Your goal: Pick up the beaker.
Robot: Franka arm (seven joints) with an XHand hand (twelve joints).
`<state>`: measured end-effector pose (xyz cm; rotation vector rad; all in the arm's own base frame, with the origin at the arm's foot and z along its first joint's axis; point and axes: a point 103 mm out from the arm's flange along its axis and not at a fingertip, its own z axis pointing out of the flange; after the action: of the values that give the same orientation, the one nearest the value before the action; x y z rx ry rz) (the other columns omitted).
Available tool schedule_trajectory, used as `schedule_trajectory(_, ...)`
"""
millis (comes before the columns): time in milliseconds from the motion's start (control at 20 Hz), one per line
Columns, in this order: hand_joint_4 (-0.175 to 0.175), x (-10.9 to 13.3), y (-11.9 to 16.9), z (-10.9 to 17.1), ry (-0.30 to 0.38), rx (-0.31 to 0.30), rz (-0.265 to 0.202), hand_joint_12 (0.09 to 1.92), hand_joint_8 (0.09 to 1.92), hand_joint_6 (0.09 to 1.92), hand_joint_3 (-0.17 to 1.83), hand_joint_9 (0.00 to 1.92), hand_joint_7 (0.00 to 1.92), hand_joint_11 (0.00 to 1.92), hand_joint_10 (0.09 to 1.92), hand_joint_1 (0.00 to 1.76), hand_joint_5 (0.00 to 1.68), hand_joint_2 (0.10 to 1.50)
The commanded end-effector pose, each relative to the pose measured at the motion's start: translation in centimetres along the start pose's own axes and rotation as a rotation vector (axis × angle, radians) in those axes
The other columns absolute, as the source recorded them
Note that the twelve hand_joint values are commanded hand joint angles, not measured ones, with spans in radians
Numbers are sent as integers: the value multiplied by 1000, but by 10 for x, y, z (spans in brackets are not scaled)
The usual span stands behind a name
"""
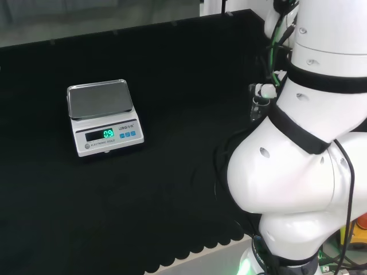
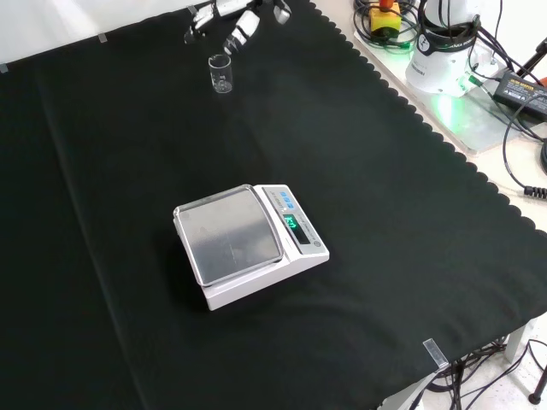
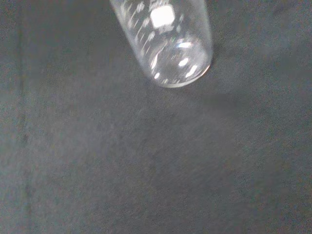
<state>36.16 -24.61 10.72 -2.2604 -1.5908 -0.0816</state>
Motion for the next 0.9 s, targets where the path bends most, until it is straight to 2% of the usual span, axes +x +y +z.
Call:
schedule_trajectory(50,-58,10,14,22,14,36,-15,1542,770,87,84,77,0,33,853,167,263,940)
schedule_trajectory(500,-58,23,12,34,25,35,10,1541,771,87,84,76,0,34,853,167,262,940)
schedule_trajectory(700,-58,12,4,36,32,39,11,1541,771,87,84,77,0,34,854,167,262,940)
schedule_trajectory(900,-59,14,1,37,18,48,6,1544,771,87,84,97,0,46,862,167,261,940)
